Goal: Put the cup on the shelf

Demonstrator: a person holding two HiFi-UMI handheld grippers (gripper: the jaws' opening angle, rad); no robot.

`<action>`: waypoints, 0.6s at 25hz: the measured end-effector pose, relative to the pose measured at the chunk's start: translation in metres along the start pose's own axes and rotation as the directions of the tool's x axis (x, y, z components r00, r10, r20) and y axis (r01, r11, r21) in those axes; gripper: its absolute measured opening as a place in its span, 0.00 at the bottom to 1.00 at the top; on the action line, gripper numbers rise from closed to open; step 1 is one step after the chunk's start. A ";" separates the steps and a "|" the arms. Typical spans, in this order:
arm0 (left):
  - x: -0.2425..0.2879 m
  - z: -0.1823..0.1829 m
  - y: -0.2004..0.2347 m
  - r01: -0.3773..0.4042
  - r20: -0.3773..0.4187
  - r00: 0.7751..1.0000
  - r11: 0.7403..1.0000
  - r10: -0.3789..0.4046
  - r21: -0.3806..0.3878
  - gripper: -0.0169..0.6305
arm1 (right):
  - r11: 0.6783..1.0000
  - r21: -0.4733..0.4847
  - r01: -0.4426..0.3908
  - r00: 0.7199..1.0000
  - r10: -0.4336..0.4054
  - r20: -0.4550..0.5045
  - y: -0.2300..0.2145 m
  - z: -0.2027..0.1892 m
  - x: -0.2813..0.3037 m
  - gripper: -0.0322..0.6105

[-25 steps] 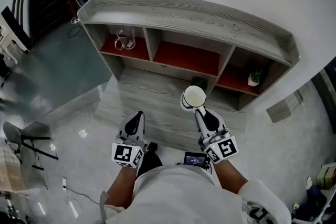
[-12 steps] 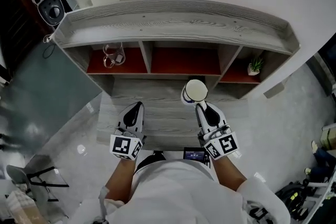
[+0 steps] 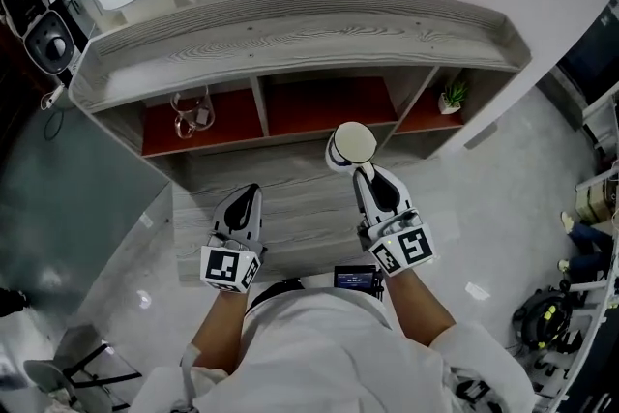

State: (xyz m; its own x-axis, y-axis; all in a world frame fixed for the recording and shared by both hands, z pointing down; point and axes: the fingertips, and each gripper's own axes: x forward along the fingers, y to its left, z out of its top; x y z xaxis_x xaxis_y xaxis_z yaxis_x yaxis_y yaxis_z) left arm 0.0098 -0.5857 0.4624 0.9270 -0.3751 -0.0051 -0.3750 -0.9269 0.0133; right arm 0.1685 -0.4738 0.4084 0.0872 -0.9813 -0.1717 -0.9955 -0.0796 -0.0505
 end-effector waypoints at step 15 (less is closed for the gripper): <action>0.029 -0.031 0.005 0.118 -0.012 0.993 0.992 -0.118 -0.043 0.04 | 0.990 -0.061 0.126 0.992 -0.125 0.014 -0.036 -0.004 0.048 0.17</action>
State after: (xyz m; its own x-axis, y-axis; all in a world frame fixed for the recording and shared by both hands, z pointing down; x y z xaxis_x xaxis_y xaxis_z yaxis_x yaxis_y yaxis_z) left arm 0.0349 -0.6009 0.4932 0.9649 -0.2627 0.0058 -0.2626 -0.9633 0.0557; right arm 0.2079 -0.5184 0.4057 0.2117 -0.9610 -0.1777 -0.9770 -0.2130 -0.0120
